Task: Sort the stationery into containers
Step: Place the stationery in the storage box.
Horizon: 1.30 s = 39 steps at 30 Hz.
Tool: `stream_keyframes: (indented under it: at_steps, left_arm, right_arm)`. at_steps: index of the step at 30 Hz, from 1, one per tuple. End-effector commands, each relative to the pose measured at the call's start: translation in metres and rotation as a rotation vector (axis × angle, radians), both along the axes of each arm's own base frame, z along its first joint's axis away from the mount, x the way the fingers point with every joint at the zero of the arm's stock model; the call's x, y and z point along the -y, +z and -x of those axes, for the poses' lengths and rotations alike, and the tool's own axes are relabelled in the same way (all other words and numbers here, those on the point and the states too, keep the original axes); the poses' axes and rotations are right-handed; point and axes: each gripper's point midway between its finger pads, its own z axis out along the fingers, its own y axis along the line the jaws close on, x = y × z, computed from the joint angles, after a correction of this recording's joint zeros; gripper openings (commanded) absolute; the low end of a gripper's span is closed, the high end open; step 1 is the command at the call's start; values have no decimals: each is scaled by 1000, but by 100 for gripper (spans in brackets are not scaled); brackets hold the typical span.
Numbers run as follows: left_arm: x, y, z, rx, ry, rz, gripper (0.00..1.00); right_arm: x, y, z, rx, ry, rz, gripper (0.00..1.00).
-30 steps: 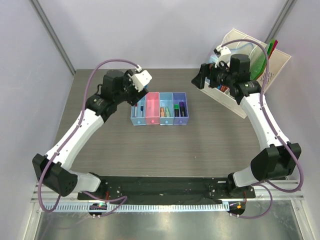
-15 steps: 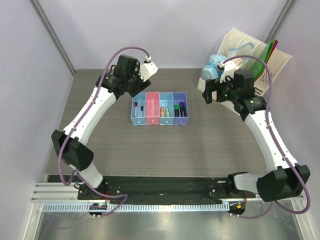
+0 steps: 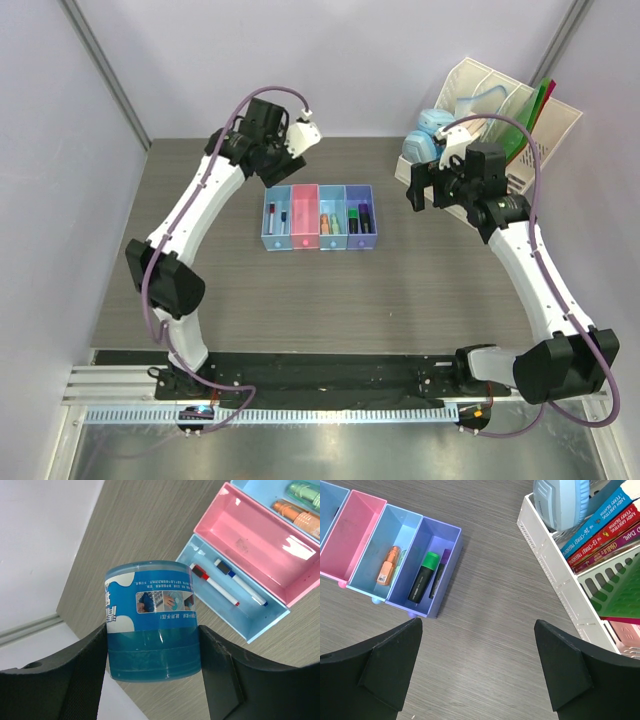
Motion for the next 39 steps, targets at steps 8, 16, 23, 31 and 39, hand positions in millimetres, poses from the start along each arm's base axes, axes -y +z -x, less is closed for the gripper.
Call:
stream_keyframes:
  at_steps: [8,16,23,31,39]
  left_arm:
    - [22,-50,-10,-178,-198,-99,0]
    - [20,-67,-17,-236,-246,-216,0]
    - [34,-69,-11,-216,-317,-346,0]
    - [39,-90,-15,-183,-388,-575,0]
    - [51,-96,-25,-160,-447,-674,0]
  right_arm:
    - [-4,-12,1,-23,46,28,100]
    - [-7,-27,3,-61,67,38,100]
    - [-12,-27,3,-68,82,32,100]
    - [-11,-28,9,-69,88,37,100]
    - [-12,-35,14,-81,100,44,100]
